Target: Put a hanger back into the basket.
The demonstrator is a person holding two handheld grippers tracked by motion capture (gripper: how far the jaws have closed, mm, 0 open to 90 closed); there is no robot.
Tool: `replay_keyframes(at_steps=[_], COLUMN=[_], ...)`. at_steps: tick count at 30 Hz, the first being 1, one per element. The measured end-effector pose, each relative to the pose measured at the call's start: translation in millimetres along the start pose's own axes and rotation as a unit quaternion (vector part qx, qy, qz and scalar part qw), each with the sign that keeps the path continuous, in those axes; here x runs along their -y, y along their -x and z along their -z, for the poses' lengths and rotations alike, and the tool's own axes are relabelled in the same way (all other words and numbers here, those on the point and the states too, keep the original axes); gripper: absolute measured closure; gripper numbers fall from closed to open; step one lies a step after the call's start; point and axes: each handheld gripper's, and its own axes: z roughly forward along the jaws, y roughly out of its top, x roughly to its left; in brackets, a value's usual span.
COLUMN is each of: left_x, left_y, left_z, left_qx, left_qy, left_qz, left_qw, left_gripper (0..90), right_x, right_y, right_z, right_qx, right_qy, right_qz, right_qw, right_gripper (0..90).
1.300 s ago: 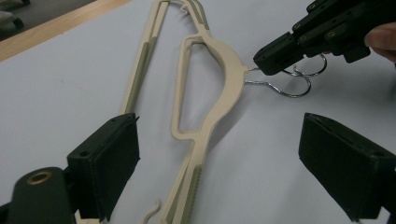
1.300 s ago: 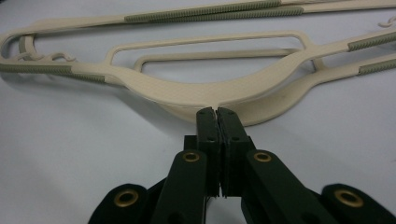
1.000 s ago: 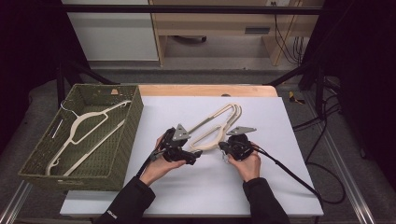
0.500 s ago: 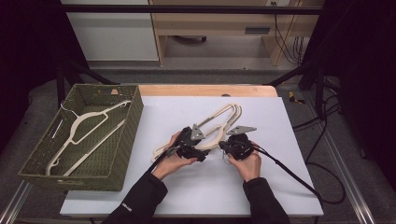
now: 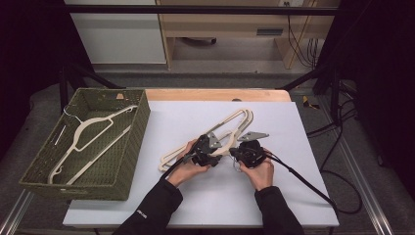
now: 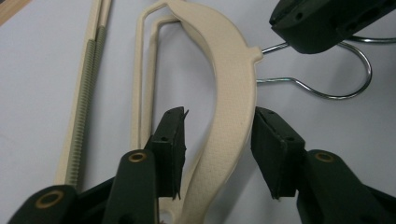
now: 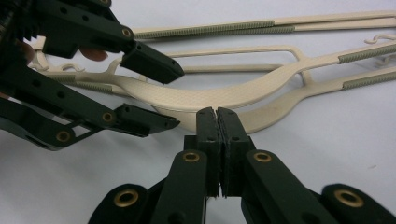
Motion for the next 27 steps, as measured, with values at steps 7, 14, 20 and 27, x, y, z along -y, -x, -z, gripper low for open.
replay_keyframes(at_steps=[7,14,20,27], left_x=[-1.1,-2.7,-3.4,-5.2], left_y=[1.1,2.2,-0.2,-6.0], left_z=[-3.9,-1.0,3.7,18.9], left_qx=[-0.006,-0.008,-0.009,-0.011], left_qy=[-0.007,-0.011,-0.004,0.005], left_qz=[-0.002,-0.029,-0.030,-0.026], left_qw=[1.0000,0.9995,0.9995,0.9996], left_gripper=[66.0,68.6,71.0,73.9], right_x=[-0.2,-0.8,-8.3,-4.3], right_y=[-0.4,1.4,4.8,24.2], right_z=[0.9,4.0,29.4,71.6], right_qx=[0.000,-0.004,-0.011,-0.011], right_qy=[0.000,0.009,0.066,0.145], right_qz=[0.002,0.014,0.009,-0.012], right_qw=[1.0000,0.9998,0.9977,0.9892], right_gripper=[89.1,87.2,68.9,43.3])
